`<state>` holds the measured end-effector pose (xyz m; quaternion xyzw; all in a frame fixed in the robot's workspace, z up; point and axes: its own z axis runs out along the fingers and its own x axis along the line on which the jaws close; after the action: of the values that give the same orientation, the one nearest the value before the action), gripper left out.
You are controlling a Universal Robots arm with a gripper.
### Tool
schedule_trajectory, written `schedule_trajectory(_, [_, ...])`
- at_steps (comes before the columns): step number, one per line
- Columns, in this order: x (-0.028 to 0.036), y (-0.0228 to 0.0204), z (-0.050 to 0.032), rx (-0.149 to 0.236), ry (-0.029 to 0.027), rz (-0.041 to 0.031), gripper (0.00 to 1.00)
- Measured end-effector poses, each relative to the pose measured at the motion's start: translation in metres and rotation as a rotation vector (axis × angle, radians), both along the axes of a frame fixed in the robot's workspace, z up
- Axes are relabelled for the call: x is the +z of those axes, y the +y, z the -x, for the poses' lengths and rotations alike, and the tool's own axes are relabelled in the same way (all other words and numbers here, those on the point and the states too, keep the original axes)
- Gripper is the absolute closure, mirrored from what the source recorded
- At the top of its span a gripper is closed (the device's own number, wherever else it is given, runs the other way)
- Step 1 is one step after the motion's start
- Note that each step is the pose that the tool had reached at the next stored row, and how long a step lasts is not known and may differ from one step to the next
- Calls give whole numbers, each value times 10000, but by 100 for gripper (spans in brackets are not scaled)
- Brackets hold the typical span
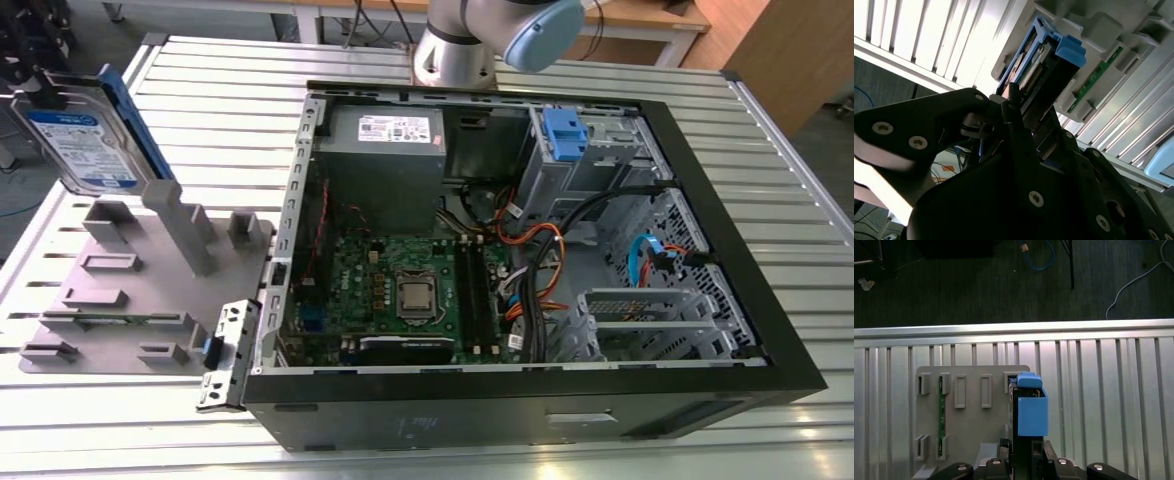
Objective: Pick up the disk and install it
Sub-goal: 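Pick up the disk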
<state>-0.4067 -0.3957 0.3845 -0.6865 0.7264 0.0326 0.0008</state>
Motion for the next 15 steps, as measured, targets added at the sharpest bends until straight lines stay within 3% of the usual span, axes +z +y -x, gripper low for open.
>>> schedule_trajectory(15, [34, 0, 0, 0, -3, 2, 65])
